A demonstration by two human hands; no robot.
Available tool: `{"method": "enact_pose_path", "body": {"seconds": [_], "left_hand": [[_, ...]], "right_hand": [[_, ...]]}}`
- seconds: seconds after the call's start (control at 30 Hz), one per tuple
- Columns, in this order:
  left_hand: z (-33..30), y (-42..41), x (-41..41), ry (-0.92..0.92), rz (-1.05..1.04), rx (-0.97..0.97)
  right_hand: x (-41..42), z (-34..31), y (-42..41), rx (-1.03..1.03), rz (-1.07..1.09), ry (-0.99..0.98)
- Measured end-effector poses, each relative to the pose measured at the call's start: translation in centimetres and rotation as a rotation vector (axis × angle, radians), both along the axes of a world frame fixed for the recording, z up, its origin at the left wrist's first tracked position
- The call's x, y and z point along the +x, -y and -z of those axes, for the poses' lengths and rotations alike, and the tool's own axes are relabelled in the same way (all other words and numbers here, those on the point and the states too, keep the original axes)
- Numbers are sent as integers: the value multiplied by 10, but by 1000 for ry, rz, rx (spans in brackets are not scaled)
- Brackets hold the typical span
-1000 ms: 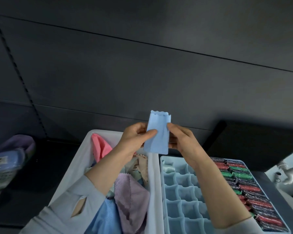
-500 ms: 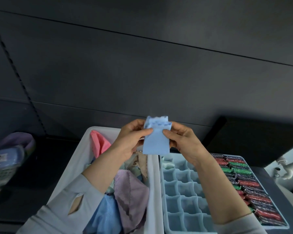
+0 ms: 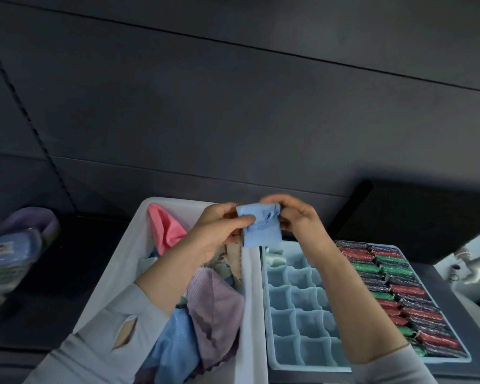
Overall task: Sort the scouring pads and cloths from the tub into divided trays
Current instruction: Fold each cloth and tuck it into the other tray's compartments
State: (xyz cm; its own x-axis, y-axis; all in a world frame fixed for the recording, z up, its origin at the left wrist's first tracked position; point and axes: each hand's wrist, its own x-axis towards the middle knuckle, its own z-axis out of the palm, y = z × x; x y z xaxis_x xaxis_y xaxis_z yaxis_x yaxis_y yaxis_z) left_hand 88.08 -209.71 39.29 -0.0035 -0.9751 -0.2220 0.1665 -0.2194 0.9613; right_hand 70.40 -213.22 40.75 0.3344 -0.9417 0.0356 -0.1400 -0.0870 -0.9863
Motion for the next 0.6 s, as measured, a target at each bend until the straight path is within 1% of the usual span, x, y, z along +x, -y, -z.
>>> {"method": "enact_pose_path", "body": {"seconds": [0.07,0.1,0.17,0.23,0.33,0.47,0.53,0.6], "left_hand": [[3,-1,-1,21,-36,-20],[3,-1,-1,43,-44,-35],[4,-3,-3,67,-51,-77],[8,-5,-3,79,-55,-109],[14,-8,-5,60,-39,-65],[21,-12,-14,-171,43,96],[28,-14,-18,-185,42,93],[38,-16,-24,-151,18,75]], "right_hand": [[-1,3,-2,103,17,56],[-2,5,-4,146,10,39],[-3,11,-7,193,-40,-12],[-5,18,-9,207,-46,32],[-9,27,-12,175,-27,136],[-15,44,-18,53,0,109],[-19,54,-22,13,7,43],[-26,63,-25,68,-2,38]]}}
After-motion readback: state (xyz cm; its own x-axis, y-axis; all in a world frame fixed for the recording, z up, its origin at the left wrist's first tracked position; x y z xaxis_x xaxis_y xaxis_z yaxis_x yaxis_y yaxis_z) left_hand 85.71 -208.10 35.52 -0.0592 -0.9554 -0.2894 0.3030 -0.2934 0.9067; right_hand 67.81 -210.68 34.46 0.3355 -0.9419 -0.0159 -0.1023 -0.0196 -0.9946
